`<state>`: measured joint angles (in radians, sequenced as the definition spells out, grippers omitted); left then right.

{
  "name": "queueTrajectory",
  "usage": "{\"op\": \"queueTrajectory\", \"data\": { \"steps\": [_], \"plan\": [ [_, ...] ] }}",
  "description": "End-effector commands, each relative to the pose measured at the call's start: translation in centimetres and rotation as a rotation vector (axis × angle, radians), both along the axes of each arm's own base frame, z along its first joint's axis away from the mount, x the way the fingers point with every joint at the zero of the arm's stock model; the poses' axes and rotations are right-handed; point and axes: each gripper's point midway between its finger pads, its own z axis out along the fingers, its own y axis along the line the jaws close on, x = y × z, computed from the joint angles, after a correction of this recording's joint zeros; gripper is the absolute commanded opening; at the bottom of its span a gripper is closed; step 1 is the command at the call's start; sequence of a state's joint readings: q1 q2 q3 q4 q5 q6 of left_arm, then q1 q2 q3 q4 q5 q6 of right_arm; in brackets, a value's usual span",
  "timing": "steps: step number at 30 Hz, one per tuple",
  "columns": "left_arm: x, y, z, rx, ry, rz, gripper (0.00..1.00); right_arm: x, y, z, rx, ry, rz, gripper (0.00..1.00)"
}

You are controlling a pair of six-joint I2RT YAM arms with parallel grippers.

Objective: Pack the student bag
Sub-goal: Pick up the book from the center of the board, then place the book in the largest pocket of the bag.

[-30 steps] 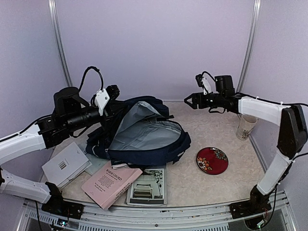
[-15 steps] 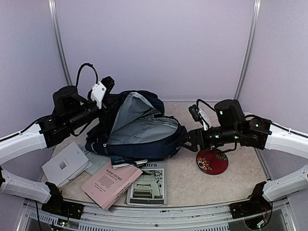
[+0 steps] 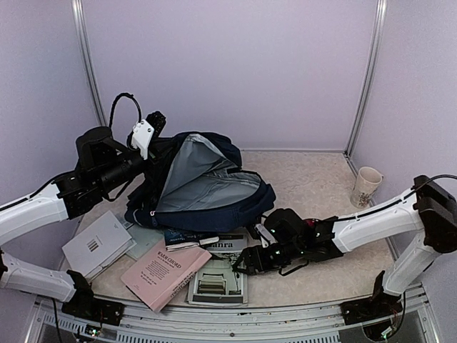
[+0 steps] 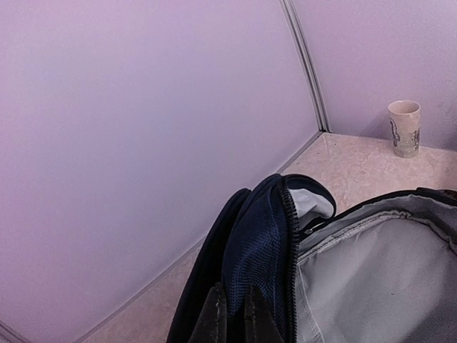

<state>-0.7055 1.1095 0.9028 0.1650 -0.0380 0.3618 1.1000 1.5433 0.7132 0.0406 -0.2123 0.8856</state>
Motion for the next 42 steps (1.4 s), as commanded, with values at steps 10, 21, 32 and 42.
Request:
{"op": "queueTrajectory", "data": {
  "steps": [10, 21, 32, 42],
  "plan": [
    [0.0, 1.2, 3.0, -0.075, -0.079, 0.030, 0.00, 2.1, 2.6, -2.2, 0.046, 0.027, -0.064, 0.42],
    [0.1, 1.2, 2.8, -0.070, -0.077, 0.028, 0.00, 3.3, 0.7, -3.7, 0.054, 0.025, -0.108, 0.06],
    [0.9, 2.0, 2.7, -0.079, -0.070, 0.050, 0.00, 3.1, -5.0, 0.7, 0.014, -0.024, -0.083, 0.00],
    [1.1, 2.4, 2.9, -0.082, -0.076, 0.061, 0.00, 7.2, -17.6, 9.1, -0.064, -0.208, -0.399, 0.00]
  ]
}}
